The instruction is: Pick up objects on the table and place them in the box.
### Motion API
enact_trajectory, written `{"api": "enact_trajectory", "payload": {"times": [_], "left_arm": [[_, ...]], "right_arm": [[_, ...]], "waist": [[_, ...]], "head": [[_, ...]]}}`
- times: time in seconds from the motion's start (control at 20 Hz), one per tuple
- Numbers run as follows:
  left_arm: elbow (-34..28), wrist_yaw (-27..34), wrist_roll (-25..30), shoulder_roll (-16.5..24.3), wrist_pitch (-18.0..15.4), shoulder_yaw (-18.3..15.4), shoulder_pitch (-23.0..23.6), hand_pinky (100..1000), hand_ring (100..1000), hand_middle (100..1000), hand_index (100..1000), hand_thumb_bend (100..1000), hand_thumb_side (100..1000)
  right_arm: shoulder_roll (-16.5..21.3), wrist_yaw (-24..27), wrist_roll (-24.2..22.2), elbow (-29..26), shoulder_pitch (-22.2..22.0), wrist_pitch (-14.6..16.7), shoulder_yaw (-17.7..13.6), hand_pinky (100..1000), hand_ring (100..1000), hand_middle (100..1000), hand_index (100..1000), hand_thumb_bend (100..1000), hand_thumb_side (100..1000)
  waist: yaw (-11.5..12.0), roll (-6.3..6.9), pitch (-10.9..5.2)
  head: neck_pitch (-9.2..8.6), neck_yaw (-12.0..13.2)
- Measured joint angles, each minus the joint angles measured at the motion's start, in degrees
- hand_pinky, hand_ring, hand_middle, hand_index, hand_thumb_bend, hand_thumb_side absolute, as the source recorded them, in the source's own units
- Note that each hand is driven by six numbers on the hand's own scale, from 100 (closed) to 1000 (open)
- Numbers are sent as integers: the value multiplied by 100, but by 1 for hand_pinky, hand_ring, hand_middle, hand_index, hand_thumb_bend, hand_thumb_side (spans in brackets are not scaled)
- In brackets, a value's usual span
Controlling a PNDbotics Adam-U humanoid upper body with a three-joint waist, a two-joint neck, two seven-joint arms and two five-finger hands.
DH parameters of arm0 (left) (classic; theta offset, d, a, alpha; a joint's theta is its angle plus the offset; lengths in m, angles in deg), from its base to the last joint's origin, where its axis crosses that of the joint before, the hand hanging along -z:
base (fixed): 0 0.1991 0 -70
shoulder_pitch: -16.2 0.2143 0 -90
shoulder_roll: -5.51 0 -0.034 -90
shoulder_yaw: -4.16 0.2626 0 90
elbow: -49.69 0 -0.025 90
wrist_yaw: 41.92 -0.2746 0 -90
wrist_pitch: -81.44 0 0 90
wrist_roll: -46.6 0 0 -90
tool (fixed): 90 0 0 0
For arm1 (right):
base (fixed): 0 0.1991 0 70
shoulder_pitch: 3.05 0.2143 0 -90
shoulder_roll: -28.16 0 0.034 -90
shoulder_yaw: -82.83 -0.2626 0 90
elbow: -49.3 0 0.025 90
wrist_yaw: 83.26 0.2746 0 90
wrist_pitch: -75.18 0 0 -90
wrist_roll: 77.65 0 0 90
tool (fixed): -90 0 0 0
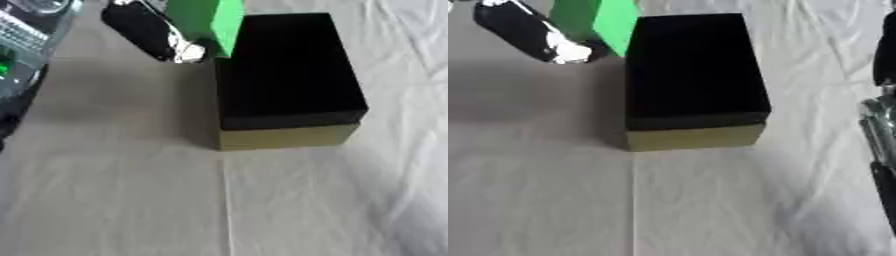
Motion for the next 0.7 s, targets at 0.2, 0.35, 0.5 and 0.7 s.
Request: {"api": "enact_trajectory", "payload": {"times": [0.2, 0.35, 0.5, 0.7], "left_arm": [[626, -423, -145, -438, -202, -46, -116, 550, 599, 620, 690, 100, 379], [1065, -787, -263, -737, -324, -118, -193, 558, 609, 627, 694, 100, 389], [1386, -1210, -344, -956, -441, -163, -216, 569, 621, 636, 699, 100, 399], [1752, -1899, -452, -1160, -453, -225, -145, 573, 624, 637, 698, 100, 395]], "right_arm": [[-21, 44, 8, 0, 105, 8, -1, 872, 791, 807, 822, 100, 1000], [-66, 93, -7, 0, 229, 22, 3, 872, 791, 806, 822, 100, 1000], [-115, 136, -26, 0, 305, 39, 7, 872, 790, 806, 822, 100, 1000], [-152, 163, -38, 0, 326, 56, 4, 872, 790, 806, 822, 100, 1000]], "waist": [[-128, -1, 41], [-242, -3, 64], [-311, -9, 76], [-343, -37, 76]], "head": [[-51, 121], [-84, 243], [-156, 360], [-253, 446]]}}
